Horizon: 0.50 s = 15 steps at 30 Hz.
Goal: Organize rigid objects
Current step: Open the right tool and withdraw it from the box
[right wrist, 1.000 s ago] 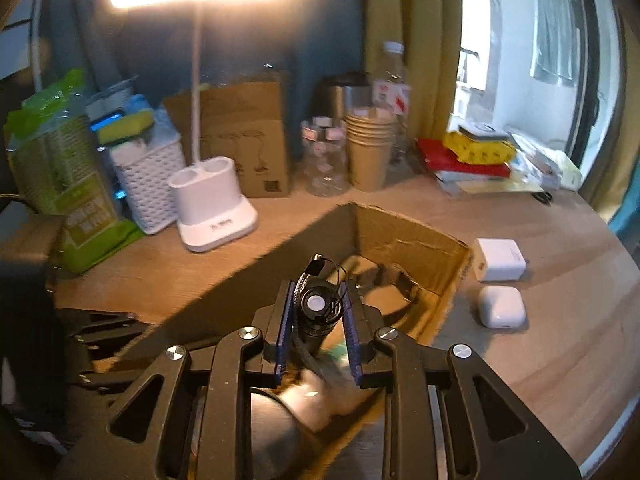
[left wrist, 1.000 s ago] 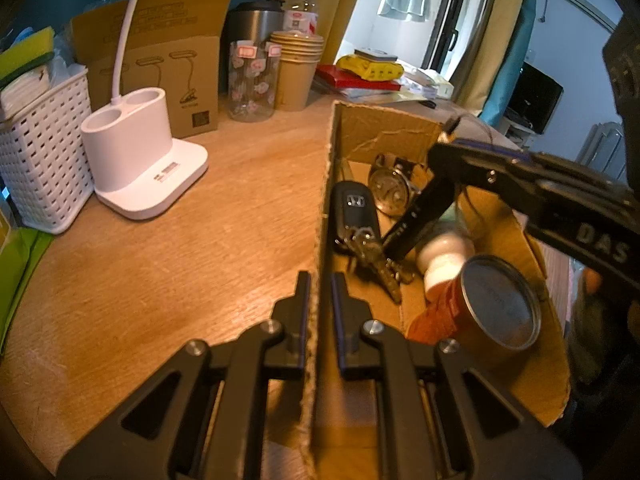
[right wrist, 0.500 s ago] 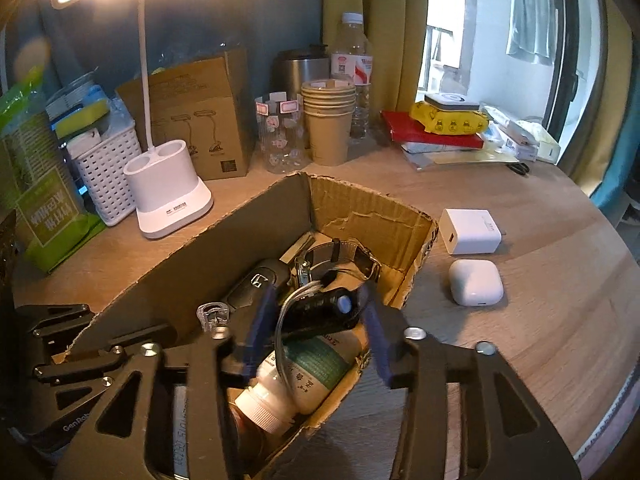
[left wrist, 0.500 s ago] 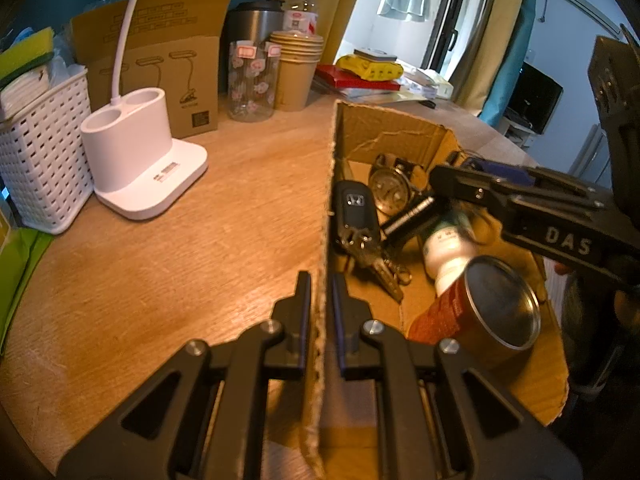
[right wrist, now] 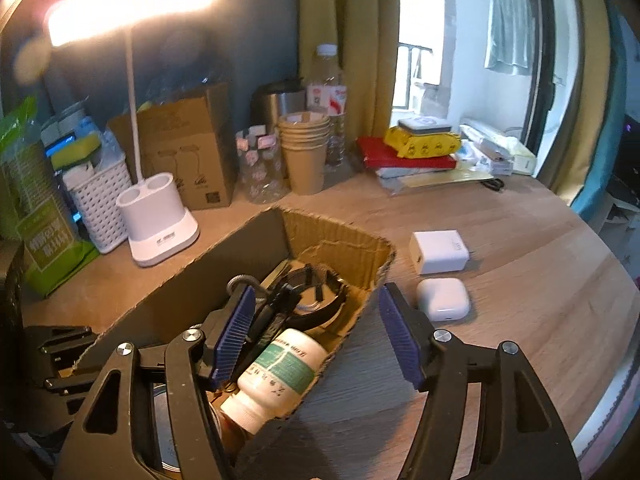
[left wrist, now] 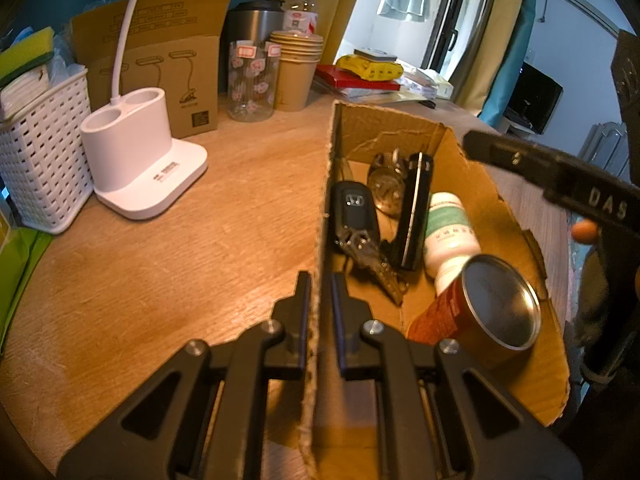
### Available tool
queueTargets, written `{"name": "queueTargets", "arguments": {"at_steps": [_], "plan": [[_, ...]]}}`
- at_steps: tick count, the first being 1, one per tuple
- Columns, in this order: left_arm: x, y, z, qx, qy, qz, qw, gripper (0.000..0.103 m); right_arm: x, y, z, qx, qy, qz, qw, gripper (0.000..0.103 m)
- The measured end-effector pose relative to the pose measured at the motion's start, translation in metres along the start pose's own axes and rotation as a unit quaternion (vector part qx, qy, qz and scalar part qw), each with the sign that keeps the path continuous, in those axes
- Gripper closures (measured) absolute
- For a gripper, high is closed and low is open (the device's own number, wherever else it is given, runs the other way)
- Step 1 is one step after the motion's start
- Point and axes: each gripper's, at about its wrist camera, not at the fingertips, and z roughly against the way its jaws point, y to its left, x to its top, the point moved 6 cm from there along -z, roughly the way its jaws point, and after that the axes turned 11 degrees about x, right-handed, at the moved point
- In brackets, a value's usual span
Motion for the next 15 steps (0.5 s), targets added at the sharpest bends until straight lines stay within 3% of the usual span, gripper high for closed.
{"name": "queueTargets", "arguments": {"at_steps": [15], "plan": [[0.000, 0.000, 0.000, 0.000, 0.000, 0.000, 1.0000, 0.092, 0.007, -0.022, 0.024, -0.030, -0.034, -0.022, 0.999, 0.035]]}}
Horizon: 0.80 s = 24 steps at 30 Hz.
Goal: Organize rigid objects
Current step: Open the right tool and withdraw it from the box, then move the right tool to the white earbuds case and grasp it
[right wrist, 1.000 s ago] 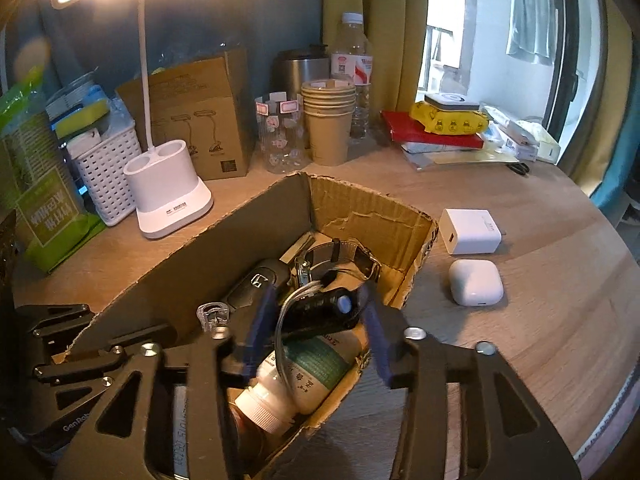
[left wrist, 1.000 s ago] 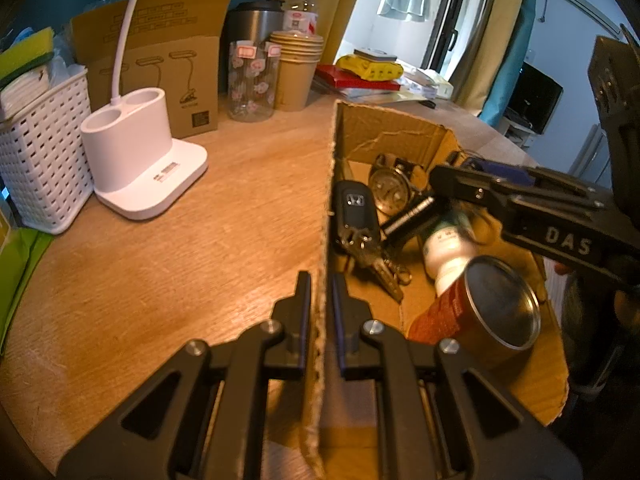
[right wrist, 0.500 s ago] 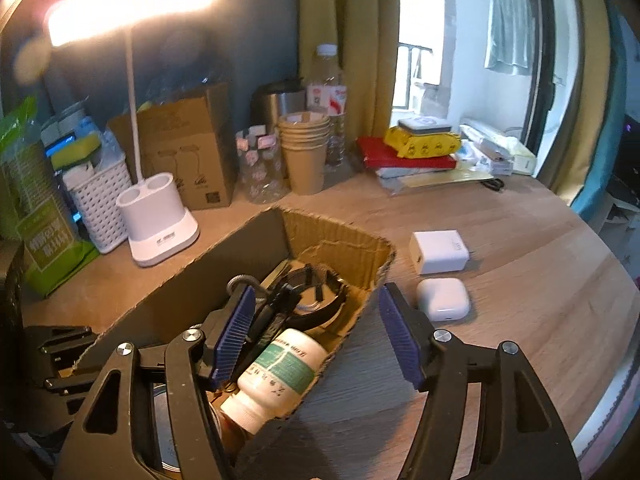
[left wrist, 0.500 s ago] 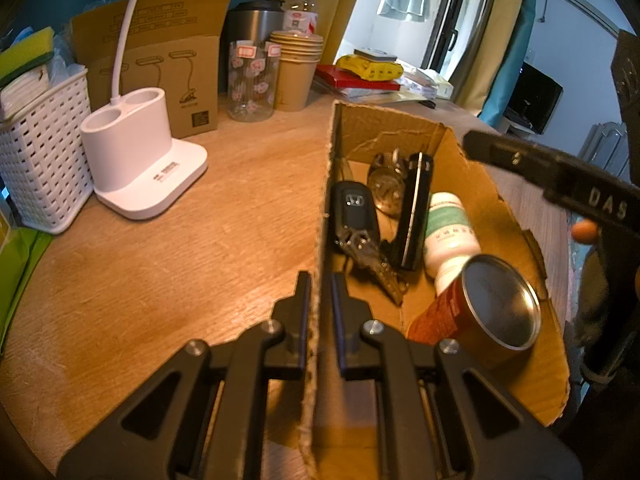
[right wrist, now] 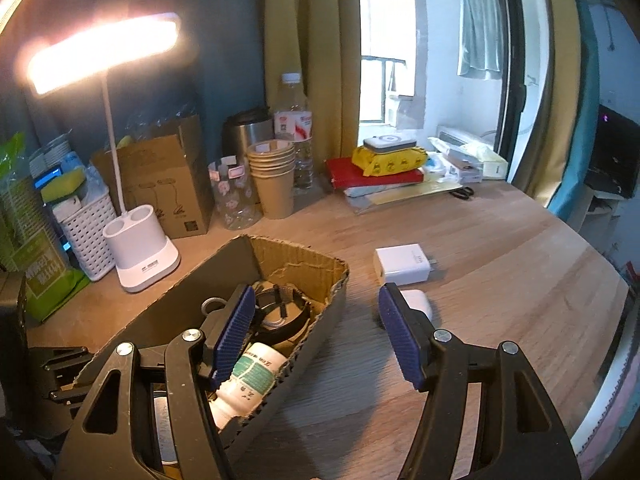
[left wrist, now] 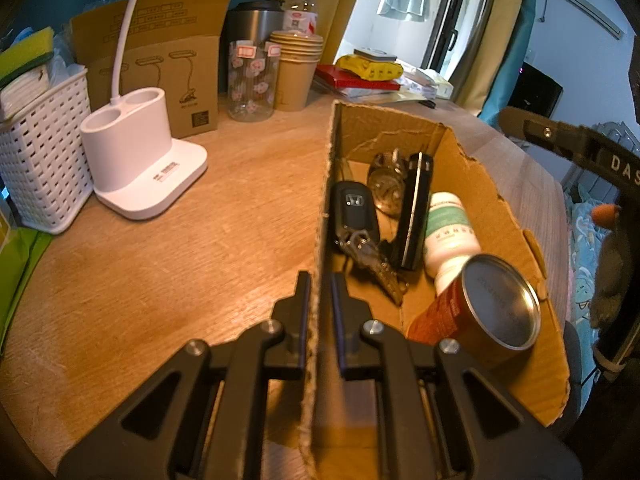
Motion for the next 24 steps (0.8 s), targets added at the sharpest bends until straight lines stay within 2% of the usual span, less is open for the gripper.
{"name": "queueTargets", "arguments": {"at_steps": [16, 24], "plan": [[0.000, 0.000, 0.000, 0.000, 0.000, -0.001, 1.0000, 0.092, -0.005, -0.034, 0.001, -0.039, -0.008, -0.034, 0.999, 0.034], [0.000, -0.001, 0.000, 0.000, 0.000, -0.001, 1.0000, 0.092, -0.023, -0.044, -0.023, -0.046, 0.030, -0.046, 0.997, 0.034]]}}
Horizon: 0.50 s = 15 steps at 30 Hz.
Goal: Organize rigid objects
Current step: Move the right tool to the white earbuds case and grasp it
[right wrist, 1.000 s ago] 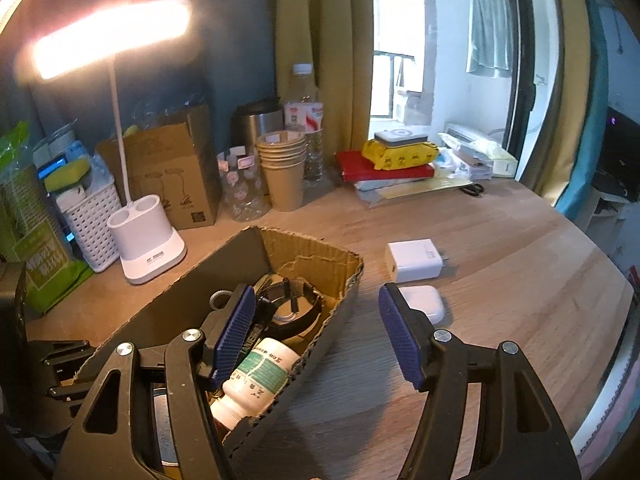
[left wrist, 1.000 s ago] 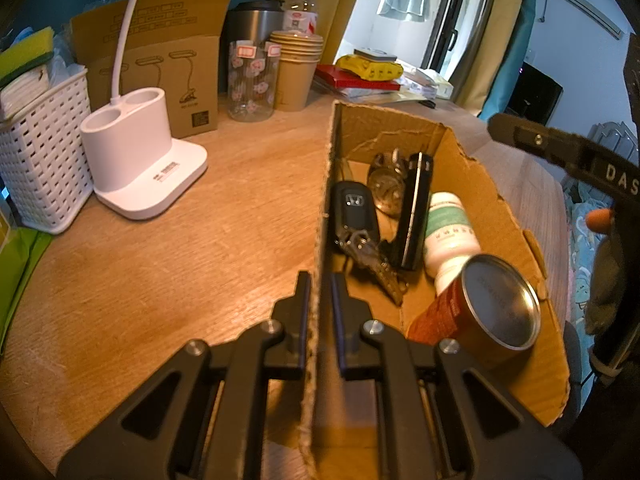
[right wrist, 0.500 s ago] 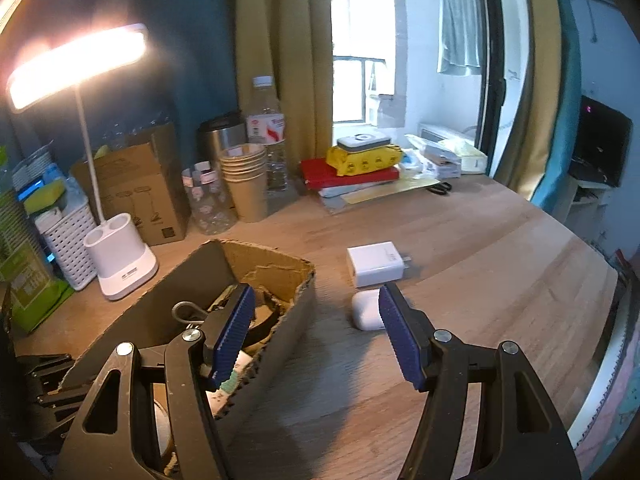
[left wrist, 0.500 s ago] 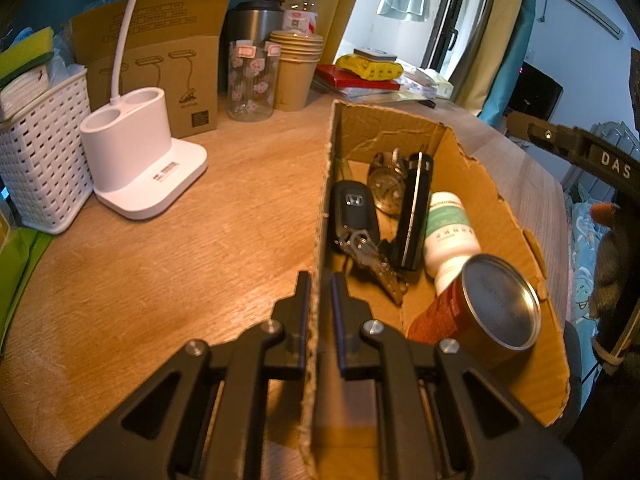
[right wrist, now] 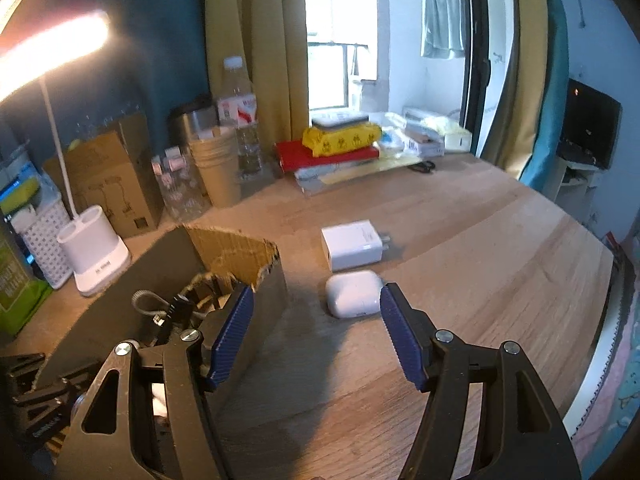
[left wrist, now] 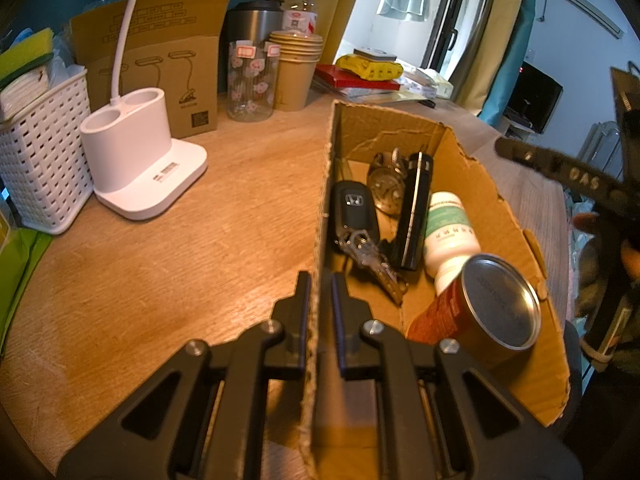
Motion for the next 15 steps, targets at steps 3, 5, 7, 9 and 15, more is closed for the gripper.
{"name": "queueTargets", "arguments": {"at_steps": [3, 5, 7, 9, 15], "plan": [[0.000, 0.000, 0.000, 0.000, 0.000, 0.000, 1.0000, 0.092, -0.007, -0.001, -0.012, 0.002, 0.018, -0.003, 1.000, 0.034], [0.000, 0.000, 0.000, 0.000, 0.000, 0.000, 1.0000, 0.092, -0.012, -0.003, -0.018, -0.002, 0.027, -0.003, 1.000, 0.034], [0.000, 0.000, 0.000, 0.000, 0.000, 0.000, 1.0000, 0.092, -0.014, -0.003, -0.022, 0.001, 0.032, -0.004, 0.999, 0.034], [0.000, 0.000, 0.000, 0.000, 0.000, 0.000, 1.0000, 0.092, -0.017, -0.001, -0.025, 0.004, 0.036, -0.001, 0.999, 0.034], [0.000, 0.000, 0.000, 0.000, 0.000, 0.000, 1.0000, 0.092, -0.019, 0.002, -0.030, 0.006, 0.043, 0.000, 0.999, 0.034]]}}
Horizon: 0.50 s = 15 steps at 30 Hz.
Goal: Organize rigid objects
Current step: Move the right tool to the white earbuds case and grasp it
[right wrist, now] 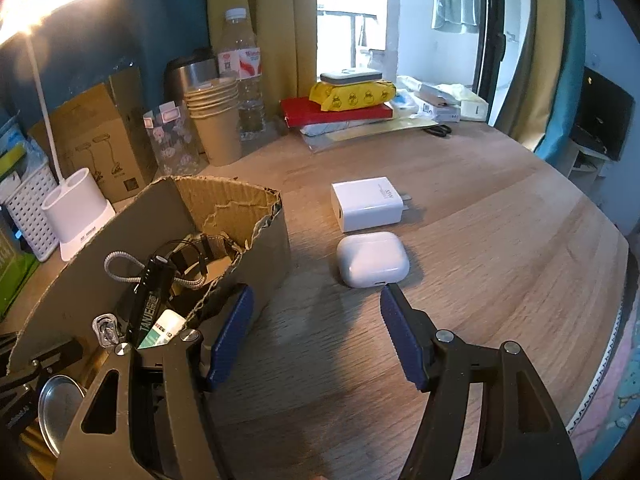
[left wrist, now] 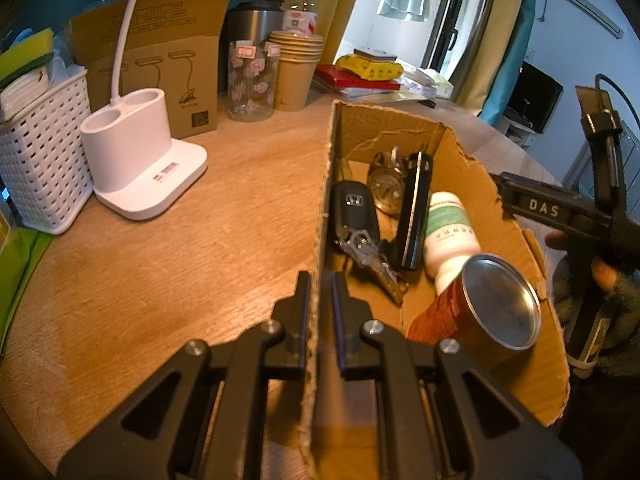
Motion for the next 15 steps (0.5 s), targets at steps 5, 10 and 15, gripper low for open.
{"name": "queueTargets", "arguments": {"at_steps": [5, 10, 15], "plan": [[0.000, 0.000, 0.000, 0.000, 0.000, 0.000, 1.0000, 0.092, 0.000, -0.001, 0.000, 0.001, 0.001, -0.003, 1.000, 0.034], [0.000, 0.000, 0.000, 0.000, 0.000, 0.000, 1.0000, 0.092, -0.001, -0.006, -0.004, 0.007, 0.005, -0.012, 1.000, 0.033], [0.000, 0.000, 0.000, 0.000, 0.000, 0.000, 1.0000, 0.092, -0.001, -0.014, -0.008, 0.022, 0.005, -0.028, 0.999, 0.029]]}}
